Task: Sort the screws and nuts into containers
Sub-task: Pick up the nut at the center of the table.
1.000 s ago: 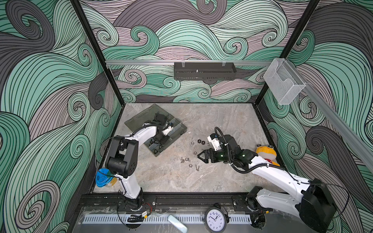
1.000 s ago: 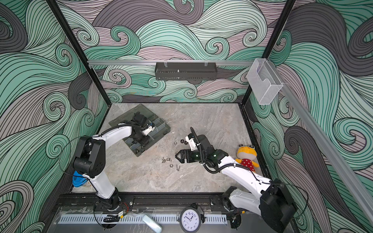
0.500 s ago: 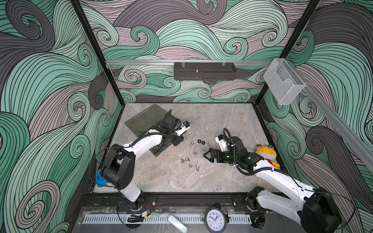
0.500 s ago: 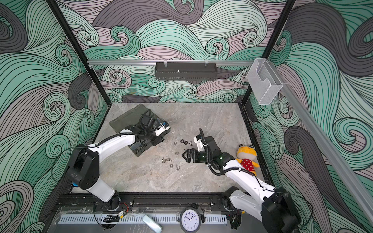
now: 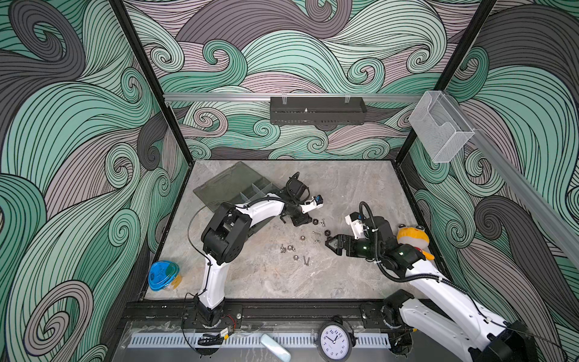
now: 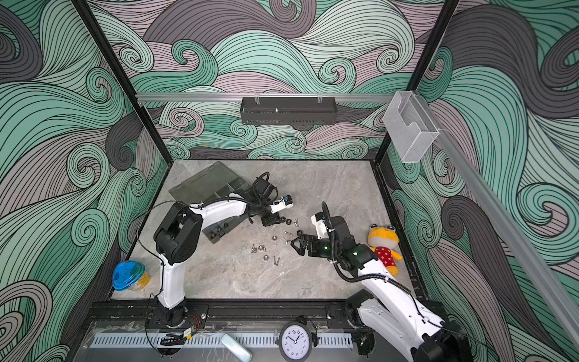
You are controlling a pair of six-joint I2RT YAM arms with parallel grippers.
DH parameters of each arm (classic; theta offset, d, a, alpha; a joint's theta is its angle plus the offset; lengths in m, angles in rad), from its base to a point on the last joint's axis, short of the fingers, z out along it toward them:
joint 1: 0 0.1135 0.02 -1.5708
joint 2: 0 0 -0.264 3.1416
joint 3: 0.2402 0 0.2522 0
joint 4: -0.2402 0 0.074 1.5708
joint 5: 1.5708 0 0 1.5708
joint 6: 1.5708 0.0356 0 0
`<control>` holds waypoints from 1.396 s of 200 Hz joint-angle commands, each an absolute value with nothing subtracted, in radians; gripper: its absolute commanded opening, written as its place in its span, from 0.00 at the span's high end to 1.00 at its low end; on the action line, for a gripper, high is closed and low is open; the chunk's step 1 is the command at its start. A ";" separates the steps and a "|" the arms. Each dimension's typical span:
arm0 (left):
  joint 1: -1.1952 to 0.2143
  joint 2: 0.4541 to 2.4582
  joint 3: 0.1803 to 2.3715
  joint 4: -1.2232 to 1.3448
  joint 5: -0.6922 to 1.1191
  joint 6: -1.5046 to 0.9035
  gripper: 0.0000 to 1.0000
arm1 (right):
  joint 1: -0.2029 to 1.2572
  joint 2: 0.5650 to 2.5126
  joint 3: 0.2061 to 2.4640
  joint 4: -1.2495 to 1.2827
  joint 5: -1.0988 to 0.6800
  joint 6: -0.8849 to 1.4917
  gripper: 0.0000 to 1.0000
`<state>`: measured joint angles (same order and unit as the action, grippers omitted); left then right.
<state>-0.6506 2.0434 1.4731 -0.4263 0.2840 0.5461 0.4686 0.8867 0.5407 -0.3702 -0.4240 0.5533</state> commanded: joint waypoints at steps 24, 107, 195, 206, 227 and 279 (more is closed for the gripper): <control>-0.658 2.112 1.526 -0.433 0.301 0.583 0.58 | 0.458 0.927 0.548 -0.366 -0.442 0.528 0.00; -0.663 2.199 1.585 -0.422 0.283 0.586 0.57 | 0.451 0.993 0.574 -0.305 -0.471 0.500 0.00; -0.701 2.268 1.682 -0.493 0.170 0.591 0.65 | 0.439 0.983 0.572 -0.317 -0.480 0.491 0.00; -0.702 2.266 1.687 -0.500 0.157 0.577 0.68 | 0.438 0.975 0.569 -0.322 -0.477 0.493 0.01; -0.702 2.241 1.666 -0.476 0.135 0.569 0.72 | 0.437 0.962 0.561 -0.322 -0.477 0.497 0.00; -0.701 2.228 1.635 -0.479 0.102 0.545 0.63 | 0.436 0.942 0.552 -0.322 -0.480 0.518 0.00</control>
